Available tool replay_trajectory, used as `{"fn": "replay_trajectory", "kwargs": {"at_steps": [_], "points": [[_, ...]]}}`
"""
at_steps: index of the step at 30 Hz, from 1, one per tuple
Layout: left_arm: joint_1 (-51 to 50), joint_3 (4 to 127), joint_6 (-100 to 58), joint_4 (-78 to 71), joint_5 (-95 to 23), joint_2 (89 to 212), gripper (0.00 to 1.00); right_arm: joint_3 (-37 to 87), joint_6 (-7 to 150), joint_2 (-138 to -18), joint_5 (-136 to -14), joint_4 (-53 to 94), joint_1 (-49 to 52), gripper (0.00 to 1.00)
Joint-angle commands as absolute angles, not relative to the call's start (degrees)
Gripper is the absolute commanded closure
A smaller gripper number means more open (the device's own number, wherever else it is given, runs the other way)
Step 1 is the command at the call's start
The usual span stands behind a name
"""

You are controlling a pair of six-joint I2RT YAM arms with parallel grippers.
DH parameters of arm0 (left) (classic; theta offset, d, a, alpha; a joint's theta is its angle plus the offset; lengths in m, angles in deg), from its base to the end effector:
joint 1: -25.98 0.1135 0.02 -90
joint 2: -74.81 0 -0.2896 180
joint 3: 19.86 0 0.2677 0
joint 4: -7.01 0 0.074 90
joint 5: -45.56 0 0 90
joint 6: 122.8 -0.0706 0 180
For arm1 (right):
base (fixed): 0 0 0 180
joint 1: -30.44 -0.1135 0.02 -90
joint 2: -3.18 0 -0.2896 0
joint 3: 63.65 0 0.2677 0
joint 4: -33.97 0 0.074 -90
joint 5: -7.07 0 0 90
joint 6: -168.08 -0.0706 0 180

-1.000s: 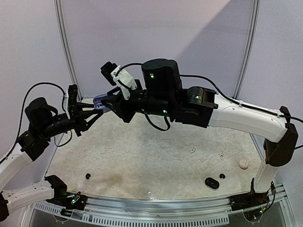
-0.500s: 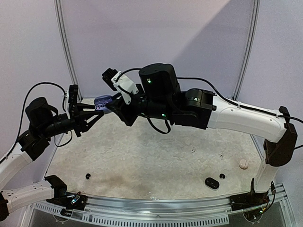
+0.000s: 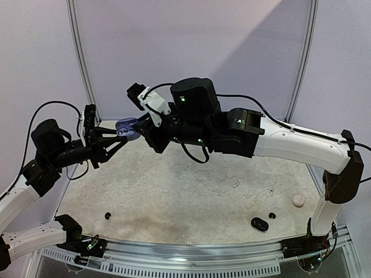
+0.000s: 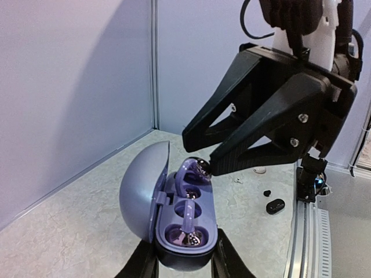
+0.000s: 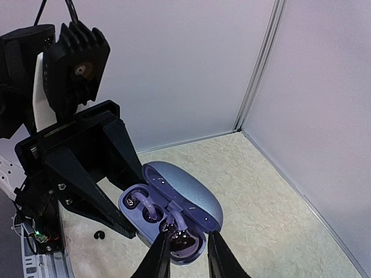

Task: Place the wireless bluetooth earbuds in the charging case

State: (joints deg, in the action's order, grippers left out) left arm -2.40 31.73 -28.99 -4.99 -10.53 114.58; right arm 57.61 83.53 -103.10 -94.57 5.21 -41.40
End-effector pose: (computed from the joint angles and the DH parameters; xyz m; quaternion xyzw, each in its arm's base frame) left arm 0.1502 -0.1259 0.3532 0.3453 0.6181 -0.3857 0.5916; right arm 0.1690 0.4695 0.4266 -0.4400 0.6505 0.2694 0.5575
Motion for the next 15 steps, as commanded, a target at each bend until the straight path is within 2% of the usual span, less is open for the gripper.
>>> {"fn": "replay_trajectory", "kwargs": {"at_steps": [1, 10, 15], "points": [[-3.0, 33.1, -29.8, -5.7, -9.6, 114.4, 1.0, 57.1, 84.0, -104.6, -95.1, 5.0, -40.7, 0.77], [-3.0, 33.0, -29.9, -5.2, -9.6, 114.2, 1.0, 57.1, 83.9, -105.4, -95.1, 4.3, -40.3, 0.81], [-3.1, 32.8, -30.0, -5.6, -10.4, 114.1, 1.0, 57.0, 83.8, -105.1, -93.3, 3.0, -40.2, 0.77]]}}
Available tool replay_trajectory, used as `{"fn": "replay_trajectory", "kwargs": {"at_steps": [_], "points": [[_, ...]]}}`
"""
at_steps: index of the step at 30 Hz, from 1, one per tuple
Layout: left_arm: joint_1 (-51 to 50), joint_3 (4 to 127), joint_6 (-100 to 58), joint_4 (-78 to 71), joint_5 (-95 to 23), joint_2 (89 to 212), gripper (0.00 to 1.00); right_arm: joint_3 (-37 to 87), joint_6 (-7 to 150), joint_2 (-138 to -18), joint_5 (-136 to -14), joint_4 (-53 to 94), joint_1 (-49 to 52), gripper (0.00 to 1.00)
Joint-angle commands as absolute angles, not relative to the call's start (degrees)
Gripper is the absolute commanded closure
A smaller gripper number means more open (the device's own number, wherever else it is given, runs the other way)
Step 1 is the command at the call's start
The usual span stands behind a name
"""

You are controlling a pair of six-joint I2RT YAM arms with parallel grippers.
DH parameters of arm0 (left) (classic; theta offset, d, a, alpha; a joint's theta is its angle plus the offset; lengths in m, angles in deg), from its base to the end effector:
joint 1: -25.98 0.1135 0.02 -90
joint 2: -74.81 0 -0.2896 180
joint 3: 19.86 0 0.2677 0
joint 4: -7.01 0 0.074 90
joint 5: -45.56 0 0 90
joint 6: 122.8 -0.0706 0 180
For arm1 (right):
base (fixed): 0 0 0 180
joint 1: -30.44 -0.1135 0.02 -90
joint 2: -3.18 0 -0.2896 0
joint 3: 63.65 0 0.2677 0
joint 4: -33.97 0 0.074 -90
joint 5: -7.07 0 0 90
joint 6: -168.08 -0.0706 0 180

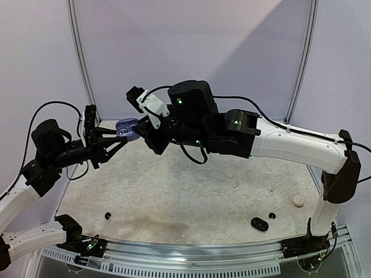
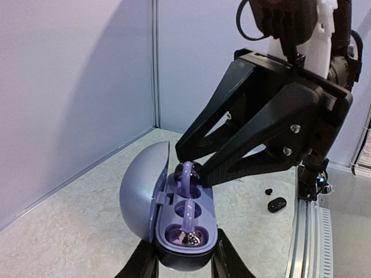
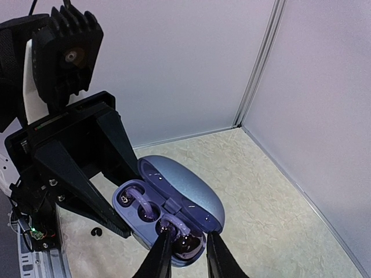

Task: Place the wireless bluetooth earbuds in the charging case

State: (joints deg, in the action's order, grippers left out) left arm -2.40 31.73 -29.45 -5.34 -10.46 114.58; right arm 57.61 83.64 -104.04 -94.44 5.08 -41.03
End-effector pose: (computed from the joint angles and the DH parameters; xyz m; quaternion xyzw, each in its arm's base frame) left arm 0.1501 -0.1260 0.3524 0.3480 0.6187 -0.3837 0.5907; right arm 0.1735 0.4732 0.4184 -0.4432 0.6551 0.2634 0.5523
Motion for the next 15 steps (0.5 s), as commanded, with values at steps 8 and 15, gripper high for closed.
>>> {"fn": "replay_trajectory", "kwargs": {"at_steps": [8, 15], "points": [[-3.0, 32.0, -30.4, -5.8, -10.6, 114.1, 1.0, 54.7, 83.9, -100.4, -92.5, 2.8, -40.0, 0.64], [-3.0, 31.7, -35.8, -8.9, -8.0, 114.4, 1.0, 53.3, 83.4, -96.7, -90.1, 6.2, -39.7, 0.69]]}}
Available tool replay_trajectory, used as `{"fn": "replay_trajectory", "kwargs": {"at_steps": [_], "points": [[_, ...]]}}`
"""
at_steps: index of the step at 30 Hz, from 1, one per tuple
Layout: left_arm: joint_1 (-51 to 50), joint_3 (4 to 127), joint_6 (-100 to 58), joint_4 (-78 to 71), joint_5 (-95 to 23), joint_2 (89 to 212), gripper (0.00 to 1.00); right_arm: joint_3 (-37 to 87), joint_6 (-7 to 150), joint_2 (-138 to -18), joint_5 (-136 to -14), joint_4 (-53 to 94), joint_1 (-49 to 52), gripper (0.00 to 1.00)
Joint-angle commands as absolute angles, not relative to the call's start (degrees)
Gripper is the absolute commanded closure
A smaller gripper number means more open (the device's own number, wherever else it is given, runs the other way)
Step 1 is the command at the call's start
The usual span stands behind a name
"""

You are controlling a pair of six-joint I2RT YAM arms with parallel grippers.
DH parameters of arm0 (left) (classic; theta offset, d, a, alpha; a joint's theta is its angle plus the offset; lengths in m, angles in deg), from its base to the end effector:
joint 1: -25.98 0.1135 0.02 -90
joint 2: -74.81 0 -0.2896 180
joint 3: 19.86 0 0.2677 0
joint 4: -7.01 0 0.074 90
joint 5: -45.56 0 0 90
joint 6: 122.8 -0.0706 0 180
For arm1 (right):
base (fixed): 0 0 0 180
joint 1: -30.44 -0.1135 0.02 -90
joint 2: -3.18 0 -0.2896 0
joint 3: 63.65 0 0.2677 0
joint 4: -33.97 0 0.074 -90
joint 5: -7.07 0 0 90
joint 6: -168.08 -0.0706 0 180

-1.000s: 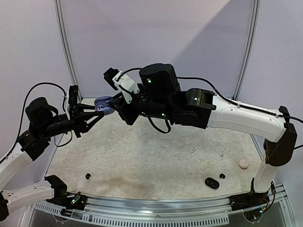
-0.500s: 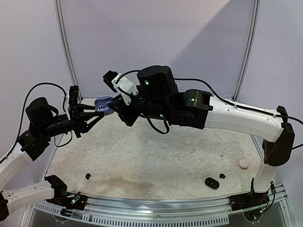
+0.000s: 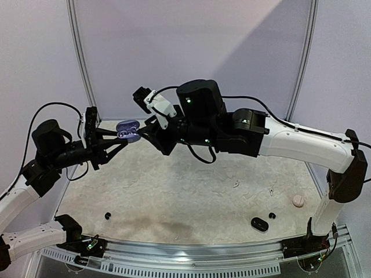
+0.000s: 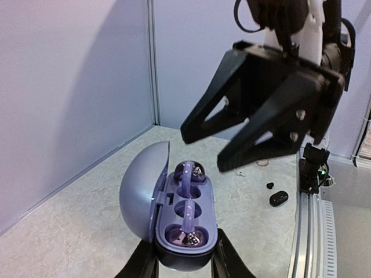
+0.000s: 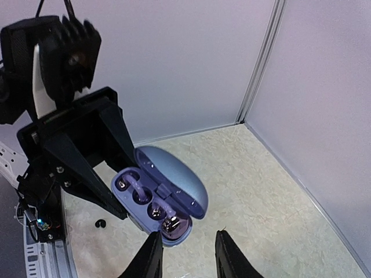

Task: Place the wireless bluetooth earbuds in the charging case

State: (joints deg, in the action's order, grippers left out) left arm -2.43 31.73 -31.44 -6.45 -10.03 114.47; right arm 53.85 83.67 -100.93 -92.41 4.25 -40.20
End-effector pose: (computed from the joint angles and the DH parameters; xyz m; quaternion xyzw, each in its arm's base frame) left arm 0.1492 -0.1260 0.3501 0.3607 0.6172 -0.3760 0.5896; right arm 0.1730 0.4574 0.4160 -0.4534 0.6581 0.2655 0.5393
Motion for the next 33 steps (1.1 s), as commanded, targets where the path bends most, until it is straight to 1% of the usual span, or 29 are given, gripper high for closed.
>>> {"fn": "replay_trajectory", "kwargs": {"at_steps": [1, 2, 3, 6, 9, 13, 17, 21, 29, 33], "points": [[-3.0, 31.8, -36.5, -9.4, -8.2, 114.6, 1.0, 53.3, 83.4, -96.7, -89.4, 6.6, -39.7, 0.73], [-3.0, 31.8, -37.0, -9.9, -8.3, 114.7, 1.0, 53.3, 83.5, -97.0, -88.4, 6.9, -39.7, 0.77], [-3.0, 31.9, -37.2, -10.4, -8.3, 114.8, 1.0, 53.3, 83.6, -97.2, -87.4, 7.2, -39.7, 0.79], [-3.0, 32.0, -37.3, -10.7, -8.0, 114.8, 1.0, 53.8, 83.8, -98.4, -84.0, 7.9, -39.7, 0.8], [-3.0, 32.2, -37.2, -10.7, -8.0, 114.9, 1.0, 55.5, 84.3, -100.2, -81.6, 6.8, -39.8, 0.83], [-3.0, 32.2, -37.1, -10.8, -7.9, 114.9, 1.0, 57.5, 85.0, -102.4, -80.8, 5.1, -39.9, 0.83], [-3.1, 32.2, -37.7, -10.7, -7.3, 115.0, 1.0, 57.9, 85.4, -103.5, -82.4, 4.8, -39.8, 0.8], [-3.1, 32.2, -38.2, -10.5, -6.8, 114.9, 1.0, 57.9, 86.0, -104.3, -84.6, 4.1, -39.7, 0.81], [-3.0, 31.9, -37.4, -8.2, -5.9, 114.5, 1.0, 56.7, 86.1, -104.0, -85.8, 2.6, -39.6, 0.94], [-3.0, 31.9, -36.6, -7.5, -6.0, 114.7, 1.0, 53.8, 86.1, -102.0, -85.5, 3.9, -39.5, 0.98]]}}
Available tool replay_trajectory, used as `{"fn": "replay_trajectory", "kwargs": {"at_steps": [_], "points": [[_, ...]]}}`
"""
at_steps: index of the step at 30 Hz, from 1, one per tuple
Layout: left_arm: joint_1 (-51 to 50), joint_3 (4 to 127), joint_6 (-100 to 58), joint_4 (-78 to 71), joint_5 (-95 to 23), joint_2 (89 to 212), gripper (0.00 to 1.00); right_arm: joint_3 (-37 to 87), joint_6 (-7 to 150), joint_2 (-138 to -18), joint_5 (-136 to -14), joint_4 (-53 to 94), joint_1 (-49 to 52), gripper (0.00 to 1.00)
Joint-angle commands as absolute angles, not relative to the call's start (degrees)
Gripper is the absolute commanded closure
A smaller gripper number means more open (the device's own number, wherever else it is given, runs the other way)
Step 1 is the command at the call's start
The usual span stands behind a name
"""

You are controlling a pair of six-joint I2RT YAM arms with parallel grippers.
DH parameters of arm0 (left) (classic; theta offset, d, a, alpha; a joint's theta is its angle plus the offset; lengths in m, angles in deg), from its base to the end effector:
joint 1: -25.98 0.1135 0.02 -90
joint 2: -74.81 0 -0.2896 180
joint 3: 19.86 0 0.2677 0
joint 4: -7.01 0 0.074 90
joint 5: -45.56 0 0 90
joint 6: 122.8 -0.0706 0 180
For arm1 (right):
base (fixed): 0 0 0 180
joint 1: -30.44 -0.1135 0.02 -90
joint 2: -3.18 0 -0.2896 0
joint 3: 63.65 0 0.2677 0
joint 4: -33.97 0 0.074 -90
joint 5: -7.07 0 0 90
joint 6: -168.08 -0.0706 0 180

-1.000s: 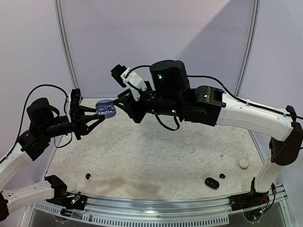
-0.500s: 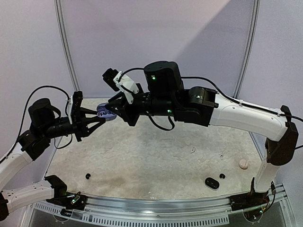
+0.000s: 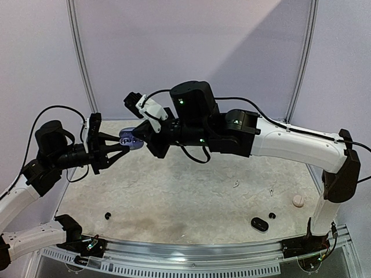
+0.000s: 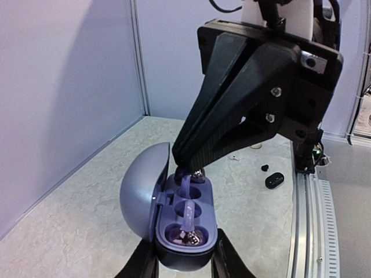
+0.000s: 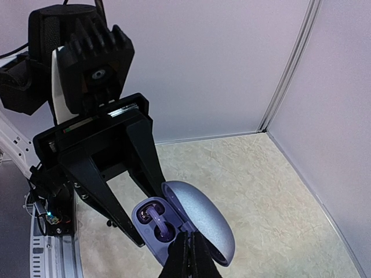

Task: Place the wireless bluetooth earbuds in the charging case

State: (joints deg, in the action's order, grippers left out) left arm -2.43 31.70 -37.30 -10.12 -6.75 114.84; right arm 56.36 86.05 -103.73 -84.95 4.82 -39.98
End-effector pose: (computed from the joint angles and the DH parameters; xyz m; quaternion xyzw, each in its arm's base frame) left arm 0.1464 -0.1283 0.3406 0.4067 0.6109 -0.3658 0.5724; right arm 0.1712 0.4739 0.4113 -0.4966 0.6257 0.2997 0.5216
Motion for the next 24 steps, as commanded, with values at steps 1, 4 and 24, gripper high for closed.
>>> {"fn": "replay_trajectory", "kwargs": {"at_steps": [1, 4, 24], "points": [[-3.0, 31.9, -36.4, -7.4, -6.0, 114.7, 1.0, 53.3, 86.1, -101.6, -85.4, 4.0, -39.4, 0.98], [-3.0, 31.9, -36.2, -7.0, -5.9, 114.8, 1.0, 52.8, 86.2, -100.9, -85.7, 3.4, -39.4, 0.97], [-3.0, 32.9, -39.6, -10.9, -1.8, 115.9, 1.0, 61.4, 90.2, -104.0, -83.6, -6.0, -39.4, 0.82]]}}
